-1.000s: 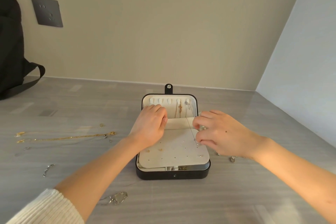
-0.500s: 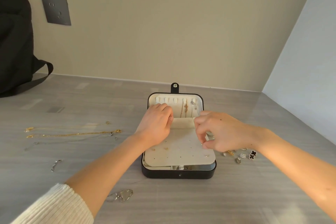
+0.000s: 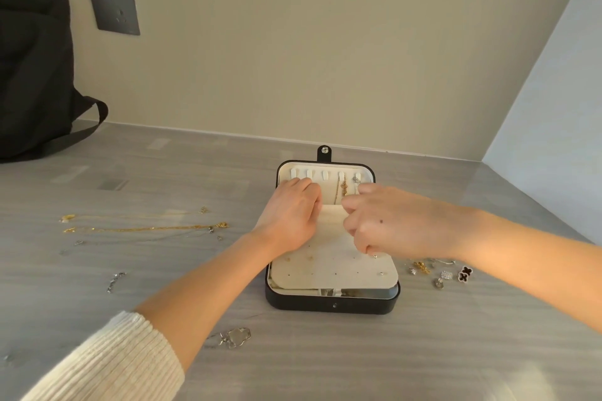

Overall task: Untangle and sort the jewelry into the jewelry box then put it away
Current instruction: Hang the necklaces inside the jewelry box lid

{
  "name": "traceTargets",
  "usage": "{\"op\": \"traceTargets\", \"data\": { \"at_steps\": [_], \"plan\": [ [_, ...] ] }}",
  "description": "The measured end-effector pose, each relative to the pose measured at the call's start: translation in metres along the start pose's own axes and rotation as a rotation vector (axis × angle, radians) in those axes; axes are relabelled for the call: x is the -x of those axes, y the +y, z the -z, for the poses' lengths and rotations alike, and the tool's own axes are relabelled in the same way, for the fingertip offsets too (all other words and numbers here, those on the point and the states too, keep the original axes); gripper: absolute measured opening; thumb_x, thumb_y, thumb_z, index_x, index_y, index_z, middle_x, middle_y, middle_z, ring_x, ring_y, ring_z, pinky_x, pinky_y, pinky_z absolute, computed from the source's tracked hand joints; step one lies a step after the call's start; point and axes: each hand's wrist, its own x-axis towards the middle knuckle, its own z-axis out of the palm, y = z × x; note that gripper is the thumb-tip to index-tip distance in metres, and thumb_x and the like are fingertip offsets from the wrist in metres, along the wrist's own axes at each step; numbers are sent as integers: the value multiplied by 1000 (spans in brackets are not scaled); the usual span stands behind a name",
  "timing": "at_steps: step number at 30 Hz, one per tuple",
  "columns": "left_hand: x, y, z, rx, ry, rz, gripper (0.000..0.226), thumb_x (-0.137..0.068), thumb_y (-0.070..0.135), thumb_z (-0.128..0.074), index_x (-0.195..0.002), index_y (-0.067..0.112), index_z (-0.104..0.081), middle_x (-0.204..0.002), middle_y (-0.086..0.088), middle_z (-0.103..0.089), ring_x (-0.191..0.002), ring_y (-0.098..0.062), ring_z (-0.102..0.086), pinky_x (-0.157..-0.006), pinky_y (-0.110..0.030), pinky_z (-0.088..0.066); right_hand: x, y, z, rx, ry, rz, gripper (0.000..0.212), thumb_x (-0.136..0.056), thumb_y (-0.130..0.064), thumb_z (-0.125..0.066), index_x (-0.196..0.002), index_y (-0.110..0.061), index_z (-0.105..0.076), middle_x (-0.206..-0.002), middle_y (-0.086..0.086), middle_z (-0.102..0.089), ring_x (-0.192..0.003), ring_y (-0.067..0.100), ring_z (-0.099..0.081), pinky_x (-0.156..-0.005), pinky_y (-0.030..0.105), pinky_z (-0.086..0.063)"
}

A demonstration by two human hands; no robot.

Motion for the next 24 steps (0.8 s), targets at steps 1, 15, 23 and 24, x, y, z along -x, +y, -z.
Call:
{"op": "traceTargets", "data": {
  "at_steps": [1, 15, 23, 24],
  "plan": [
    [0, 0, 0, -3, -3, 4, 10, -86, 7, -46, -79, 10, -52, -80, -7, -55, -76, -26, -47, -76, -34, -37, -1, 5, -1, -130, -41, -38, 17, -68, -13, -70, -55, -21, -61, -62, -11, -54, -73, 13, -35, -66, 28, -22],
    [-1, -1, 1, 11, 21, -26, 13, -84, 9, -43, -77, 9, -54, -79, -6, -56, -74, -25, -49, -73, -36, -41, 15, 66, 2, -1476, 636, -1071, 18, -86, -7, -57, -72, -16, -62, -69, -3, -65, -64, 8, -48, -60, 20, -34],
    [0, -1, 1, 26, 71, -48, 22, -82, 15, -34, -72, 10, -52, -72, -4, -54, -66, -23, -47, -64, -37, -43, 4, 85, 6, -1616, 803, -1146, 13, -87, -10, -57, -76, -13, -60, -65, 1, -54, -57, 12, -41, -54, 23, -30],
    [0, -1, 1, 27, 72, -45, 18, -81, 13, -37, -71, 10, -52, -72, -4, -54, -66, -23, -46, -64, -37, -43, 3, 86, 8, -1616, 822, -1140, 13, -87, -9, -57, -76, -13, -60, -63, 0, -52, -55, 11, -40, -53, 22, -30]
  ]
}}
